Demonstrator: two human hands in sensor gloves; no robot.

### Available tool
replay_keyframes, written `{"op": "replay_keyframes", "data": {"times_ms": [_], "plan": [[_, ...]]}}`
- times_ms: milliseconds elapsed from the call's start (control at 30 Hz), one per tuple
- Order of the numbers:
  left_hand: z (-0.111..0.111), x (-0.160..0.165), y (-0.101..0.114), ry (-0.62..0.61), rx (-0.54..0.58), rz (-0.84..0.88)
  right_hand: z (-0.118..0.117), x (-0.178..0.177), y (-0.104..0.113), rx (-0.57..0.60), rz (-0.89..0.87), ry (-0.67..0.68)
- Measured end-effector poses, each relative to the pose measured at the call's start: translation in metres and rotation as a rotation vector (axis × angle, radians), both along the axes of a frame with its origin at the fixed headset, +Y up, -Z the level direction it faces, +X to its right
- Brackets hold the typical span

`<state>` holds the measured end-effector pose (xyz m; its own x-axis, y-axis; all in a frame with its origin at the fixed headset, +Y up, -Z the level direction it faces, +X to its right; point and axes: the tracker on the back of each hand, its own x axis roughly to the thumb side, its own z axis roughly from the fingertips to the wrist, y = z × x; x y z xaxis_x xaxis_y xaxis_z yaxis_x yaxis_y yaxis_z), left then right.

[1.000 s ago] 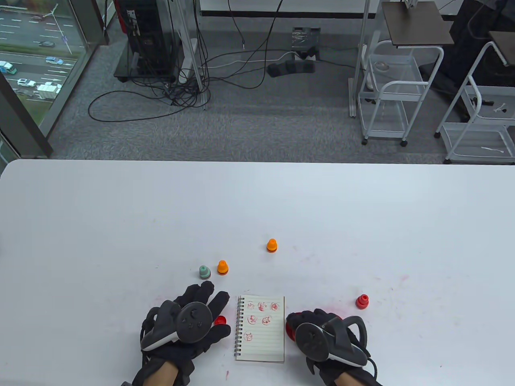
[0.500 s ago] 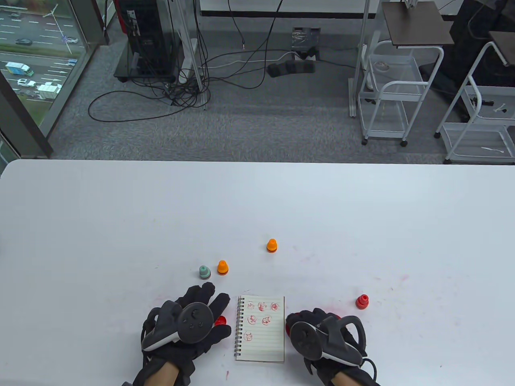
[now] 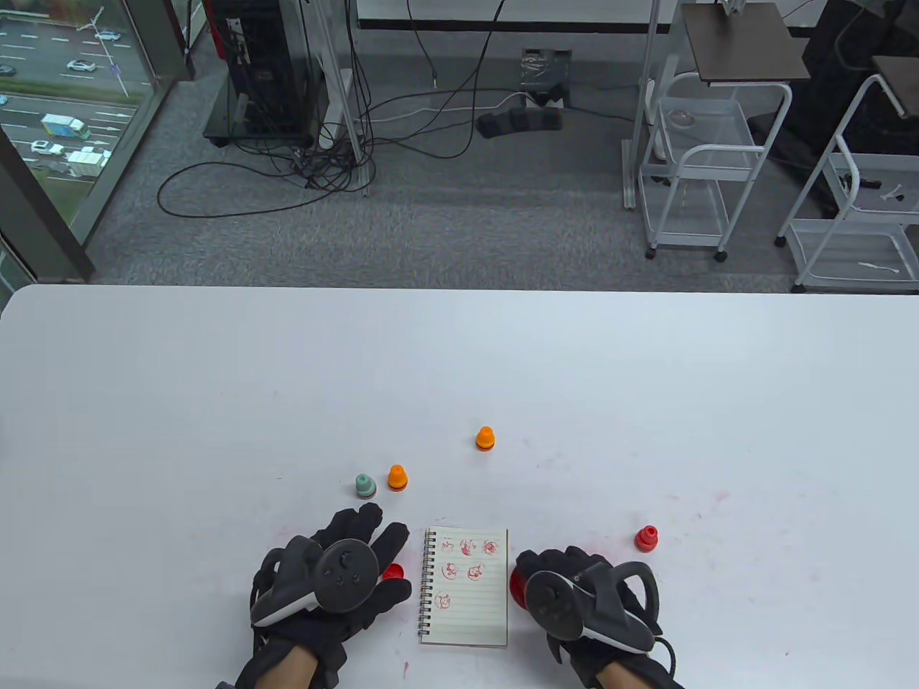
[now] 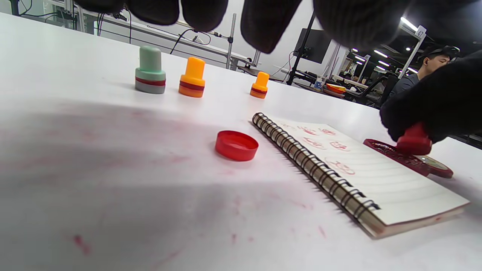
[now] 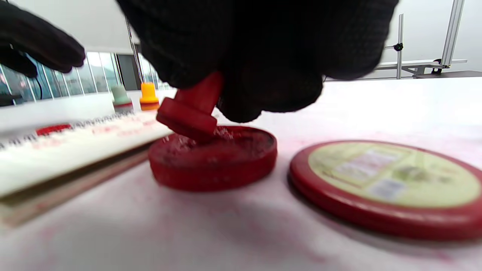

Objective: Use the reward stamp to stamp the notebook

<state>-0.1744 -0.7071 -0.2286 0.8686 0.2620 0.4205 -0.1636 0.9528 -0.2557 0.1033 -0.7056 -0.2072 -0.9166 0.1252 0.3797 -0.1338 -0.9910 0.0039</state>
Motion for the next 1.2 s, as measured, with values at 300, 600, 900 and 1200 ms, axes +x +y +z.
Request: {"op": "replay_keyframes", "data": {"times_ms": [300,600,900,1200], "plan": [[0.000,-0.001,0.003,-0.003,0.019,0.000,0.010,-0.031,0.018,0.104,-0.036,0.146],[0.000,-0.002,0.005,-0.007,0.033,-0.004,0.007,-0.066,0.009,0.089,0.075,0.276],[0.000,-0.002,0.006,-0.008,0.034,-0.008,0.003,-0.078,-0.005,0.059,0.132,0.304],[0.000,-0.002,0.006,-0.008,0.022,-0.017,0.008,-0.086,-0.014,0.095,0.208,0.310]]}}
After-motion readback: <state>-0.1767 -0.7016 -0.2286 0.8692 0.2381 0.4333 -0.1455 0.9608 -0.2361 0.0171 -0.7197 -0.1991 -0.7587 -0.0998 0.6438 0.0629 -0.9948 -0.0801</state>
